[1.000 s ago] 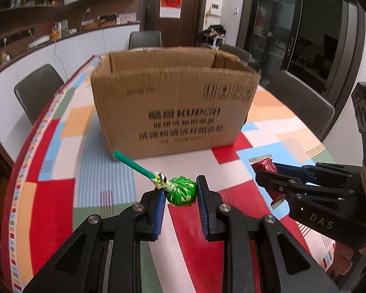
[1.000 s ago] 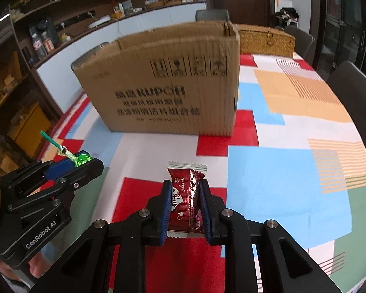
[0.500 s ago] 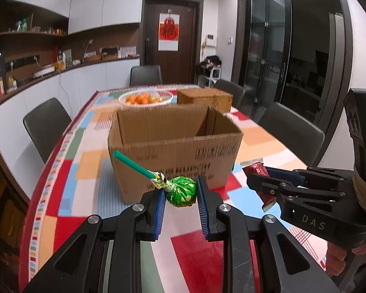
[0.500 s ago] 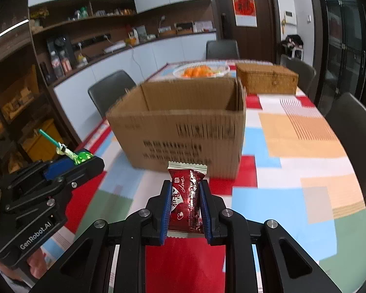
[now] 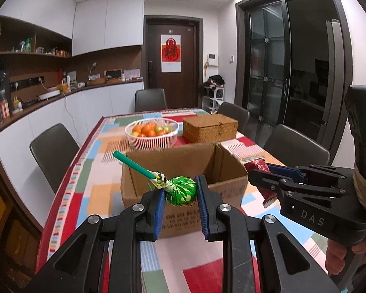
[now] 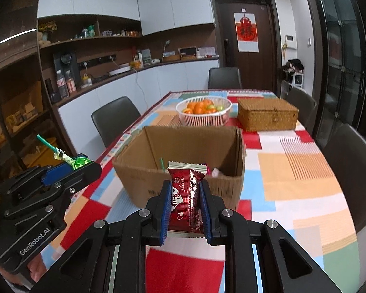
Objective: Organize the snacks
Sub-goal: 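Carry both snacks over the cardboard box and open both tools to drop them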
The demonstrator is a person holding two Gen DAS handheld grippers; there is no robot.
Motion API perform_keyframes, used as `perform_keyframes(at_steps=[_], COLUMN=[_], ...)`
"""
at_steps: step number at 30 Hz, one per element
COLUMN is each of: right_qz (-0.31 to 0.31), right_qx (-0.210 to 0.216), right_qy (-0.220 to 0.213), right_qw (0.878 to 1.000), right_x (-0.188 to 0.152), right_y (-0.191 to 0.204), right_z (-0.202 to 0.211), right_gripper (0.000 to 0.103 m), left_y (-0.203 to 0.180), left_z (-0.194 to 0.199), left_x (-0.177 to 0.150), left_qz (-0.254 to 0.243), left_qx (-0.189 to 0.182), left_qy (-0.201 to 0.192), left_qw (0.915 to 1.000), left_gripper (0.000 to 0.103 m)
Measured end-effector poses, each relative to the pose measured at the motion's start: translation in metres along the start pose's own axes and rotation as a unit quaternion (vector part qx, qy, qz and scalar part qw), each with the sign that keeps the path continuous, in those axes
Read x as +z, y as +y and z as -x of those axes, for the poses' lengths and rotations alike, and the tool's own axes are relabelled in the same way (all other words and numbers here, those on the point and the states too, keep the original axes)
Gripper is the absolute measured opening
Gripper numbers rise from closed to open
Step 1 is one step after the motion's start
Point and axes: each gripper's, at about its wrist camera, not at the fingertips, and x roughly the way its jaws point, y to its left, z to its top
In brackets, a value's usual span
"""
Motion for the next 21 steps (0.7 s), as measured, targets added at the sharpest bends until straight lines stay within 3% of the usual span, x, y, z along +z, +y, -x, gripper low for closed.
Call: perform_keyframes(at_steps=[10,21], right_qz=[0.005,0.014], right_qx=[-0.009,-0.026], right_qy=[-0.028,-0.013], right_qw=[1.000,0.999], right_x=[0.037,0.070], right_y=[-0.002,-0.008], right_z=[-0.014,-0.054], right_gripper=[0.023,0.023], left_y=[0.014,0.033], left_z=[-0.028,-0.088], left_x=[0.033,0.055], left_qz=[0.008,0.014], left_qx=[0.007,0.007], left_qy=[-0.007,0.042], left_qw=[0.9999,0.9990], left_gripper=[0.025,0.025])
